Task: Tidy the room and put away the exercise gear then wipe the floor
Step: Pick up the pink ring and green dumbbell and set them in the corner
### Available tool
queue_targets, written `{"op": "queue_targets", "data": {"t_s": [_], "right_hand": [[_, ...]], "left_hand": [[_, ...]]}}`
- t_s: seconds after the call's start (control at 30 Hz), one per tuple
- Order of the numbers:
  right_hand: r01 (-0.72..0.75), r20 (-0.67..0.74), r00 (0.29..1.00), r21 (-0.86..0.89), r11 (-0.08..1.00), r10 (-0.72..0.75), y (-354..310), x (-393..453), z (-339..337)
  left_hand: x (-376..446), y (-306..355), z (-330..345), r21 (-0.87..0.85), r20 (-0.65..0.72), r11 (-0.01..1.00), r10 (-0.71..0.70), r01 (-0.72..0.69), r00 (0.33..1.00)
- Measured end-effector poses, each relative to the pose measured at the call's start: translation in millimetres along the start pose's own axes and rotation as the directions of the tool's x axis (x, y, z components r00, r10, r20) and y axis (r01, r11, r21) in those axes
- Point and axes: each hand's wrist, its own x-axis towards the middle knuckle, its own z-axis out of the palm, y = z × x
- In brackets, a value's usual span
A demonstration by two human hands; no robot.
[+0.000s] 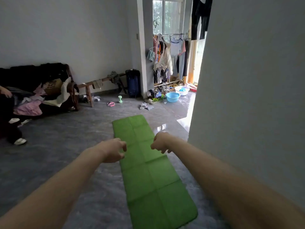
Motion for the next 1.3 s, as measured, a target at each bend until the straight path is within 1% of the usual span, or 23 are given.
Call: {"op": "queue_targets", "data": {"t_s": [0.07,0.13,0.2,0.27,0.37,0.47,0.53,0.63,0.7,0.77,0.83,1.03,1.13,1.23,1.3], "right_hand": [[-0.021,-0.015,1.0,0.012,1.0,0.021,-16,14,5],[-0.031,-0.033,0.999,0.03,0.999,0.032,-33,32,11],[-0.031,-0.045,0.998,0.013,0.999,0.032,-58,50,14],[-0.021,-0.093,0.995,0.0,1.0,0.021,-86,69,17],[-0.011,-0.167,0.986,0.041,0.999,0.017,-122,102,24],[-0.022,-0.178,0.984,0.057,0.998,0.031,-152,127,32],[-0.033,-0.163,0.986,0.04,0.999,0.039,-169,138,34],[-0.047,-0.125,0.991,0.032,0.998,0.05,-192,151,31],[-0.075,-0.048,0.996,0.064,0.995,0.078,-204,163,32],[-0.117,0.071,0.992,0.113,0.987,0.109,-216,176,37],[-0.134,0.129,0.984,0.118,0.984,0.119,-226,188,42],[-0.154,0.122,0.983,0.123,0.98,0.139,-251,231,36],[-0.16,0.107,0.983,0.133,0.978,0.146,-261,259,30],[-0.167,0.097,0.983,0.151,0.974,0.153,-273,294,20],[-0.171,0.091,0.983,0.157,0.973,0.158,-282,322,12]], "left_hand": [[7,-19,-1,-0.029,-0.036,0.999,-0.043,0.042,0.998],[18,-43,-3,-0.033,-0.048,0.999,-0.04,0.039,0.998],[30,-71,-7,-0.03,-0.04,0.999,-0.028,0.027,0.999],[40,-101,-12,-0.049,-0.044,0.999,-0.012,0.01,0.999],[54,-145,-19,-0.076,-0.028,0.997,0.027,-0.029,0.999],[64,-187,-26,-0.093,-0.028,0.995,0.039,-0.041,0.999],[69,-213,-30,-0.049,-0.031,0.998,0.043,-0.044,0.999],[75,-244,-33,0.016,0.015,0.999,0.049,-0.049,0.999],[80,-263,-35,0.028,0.045,0.998,0.059,-0.06,0.997],[87,-282,-38,0.017,0.058,0.997,0.068,-0.069,0.996],[95,-298,-42,-0.007,0.07,0.998,0.067,-0.066,0.995],[128,-337,-55,-0.081,0.035,0.994,0.072,-0.069,0.997],[151,-358,-61,-0.091,0.026,0.993,0.075,-0.073,0.997],[178,-379,-71,-0.094,0.033,0.989,0.116,-0.112,0.993],[201,-398,-80,-0.096,0.001,0.985,0.141,-0.14,0.99]]}}
